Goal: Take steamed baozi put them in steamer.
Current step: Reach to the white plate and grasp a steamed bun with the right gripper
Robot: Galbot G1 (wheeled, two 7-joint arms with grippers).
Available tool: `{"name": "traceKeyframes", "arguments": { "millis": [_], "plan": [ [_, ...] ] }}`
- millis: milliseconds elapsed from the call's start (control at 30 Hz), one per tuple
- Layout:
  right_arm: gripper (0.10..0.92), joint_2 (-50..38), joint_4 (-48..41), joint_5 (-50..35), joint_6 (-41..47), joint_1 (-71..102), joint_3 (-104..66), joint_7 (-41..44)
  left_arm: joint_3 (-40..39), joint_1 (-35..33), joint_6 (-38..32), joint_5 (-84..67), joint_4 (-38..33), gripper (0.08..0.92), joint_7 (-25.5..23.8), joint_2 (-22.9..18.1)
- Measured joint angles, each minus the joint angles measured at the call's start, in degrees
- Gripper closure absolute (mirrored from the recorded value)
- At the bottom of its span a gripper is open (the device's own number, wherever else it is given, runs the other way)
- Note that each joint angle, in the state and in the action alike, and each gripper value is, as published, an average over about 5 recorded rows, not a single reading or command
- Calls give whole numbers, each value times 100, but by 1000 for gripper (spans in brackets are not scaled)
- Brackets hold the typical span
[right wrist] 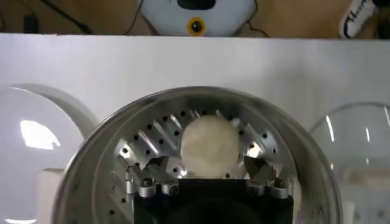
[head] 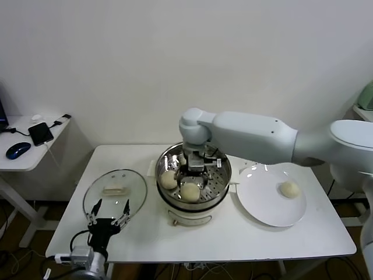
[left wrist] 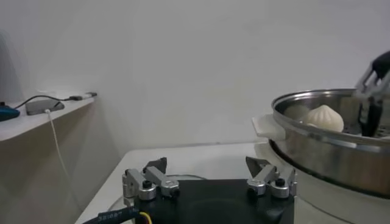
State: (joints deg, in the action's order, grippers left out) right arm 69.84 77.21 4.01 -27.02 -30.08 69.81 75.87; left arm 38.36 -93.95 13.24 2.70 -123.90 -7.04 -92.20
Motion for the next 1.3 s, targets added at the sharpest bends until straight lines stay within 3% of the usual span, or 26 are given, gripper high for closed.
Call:
{"name": "traceKeyframes", "arguments": {
  "millis": [400, 633, 900, 1300],
  "plan": [
    [203, -1658, 313, -457, 2401, -113, -828, 433, -32, -37, 62, -104, -89, 177, -108, 0],
    [203, -2710, 63, -104, 3289, 633, -1683, 513, -83, -98, 105, -287, -105, 177, -187, 0],
    [202, -3108, -644, 745, 3240, 2160, -3163, 205, -113, -218, 107, -352, -97, 177, -192, 0],
    [202, -2847, -1968, 1758, 2639, 3425, -4613, -3, -65, -297, 135, -381, -64, 177, -208, 0]
  ]
}}
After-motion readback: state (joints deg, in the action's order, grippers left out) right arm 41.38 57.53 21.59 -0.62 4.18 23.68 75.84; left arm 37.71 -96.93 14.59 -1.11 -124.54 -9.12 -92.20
